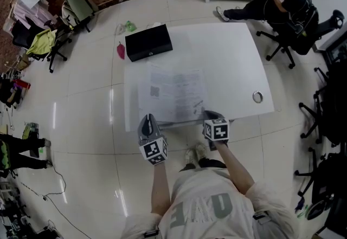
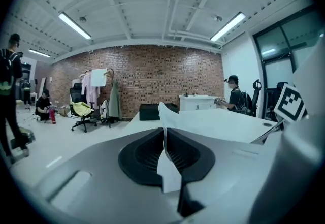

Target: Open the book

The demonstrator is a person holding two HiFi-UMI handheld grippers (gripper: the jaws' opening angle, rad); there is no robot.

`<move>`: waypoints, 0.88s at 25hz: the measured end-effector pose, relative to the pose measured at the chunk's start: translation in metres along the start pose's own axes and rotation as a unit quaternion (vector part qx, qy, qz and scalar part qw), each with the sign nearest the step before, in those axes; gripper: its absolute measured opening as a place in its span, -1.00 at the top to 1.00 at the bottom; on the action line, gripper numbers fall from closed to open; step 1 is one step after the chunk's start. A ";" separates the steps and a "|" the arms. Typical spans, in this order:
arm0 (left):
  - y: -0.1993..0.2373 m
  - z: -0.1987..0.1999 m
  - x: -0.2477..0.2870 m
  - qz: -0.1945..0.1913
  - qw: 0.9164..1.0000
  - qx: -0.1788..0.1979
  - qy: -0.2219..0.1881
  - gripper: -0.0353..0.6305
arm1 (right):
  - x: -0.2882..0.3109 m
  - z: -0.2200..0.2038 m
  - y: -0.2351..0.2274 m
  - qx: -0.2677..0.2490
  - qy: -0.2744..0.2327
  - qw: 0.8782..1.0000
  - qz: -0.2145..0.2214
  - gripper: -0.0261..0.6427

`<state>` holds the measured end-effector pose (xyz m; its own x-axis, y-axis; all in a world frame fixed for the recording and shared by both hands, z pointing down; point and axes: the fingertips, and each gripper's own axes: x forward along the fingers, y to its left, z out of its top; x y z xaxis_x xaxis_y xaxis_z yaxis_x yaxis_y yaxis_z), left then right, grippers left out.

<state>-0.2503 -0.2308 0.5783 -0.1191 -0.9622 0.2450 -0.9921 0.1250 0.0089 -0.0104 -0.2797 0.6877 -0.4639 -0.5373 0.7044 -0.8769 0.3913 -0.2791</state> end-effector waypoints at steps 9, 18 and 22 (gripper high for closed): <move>0.039 -0.073 0.008 0.048 0.995 -0.038 0.082 0.70 | 0.001 -0.001 -0.001 -0.003 -0.004 1.000 0.004 0.91; 0.055 -0.106 0.003 0.116 0.984 -0.062 0.116 0.10 | 0.000 -0.001 -0.002 -0.012 -0.005 1.000 0.008 0.91; 0.061 -0.107 0.003 0.118 0.986 -0.048 0.109 -0.13 | 0.000 -0.002 -0.003 -0.015 -0.009 1.000 0.007 0.91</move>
<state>-0.3071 -0.1996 0.6836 -0.3245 -0.8302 0.4533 -0.9283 0.3714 0.0156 -0.0073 -0.2792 0.6899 -0.4788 -0.5444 0.6887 -0.8662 0.4208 -0.2696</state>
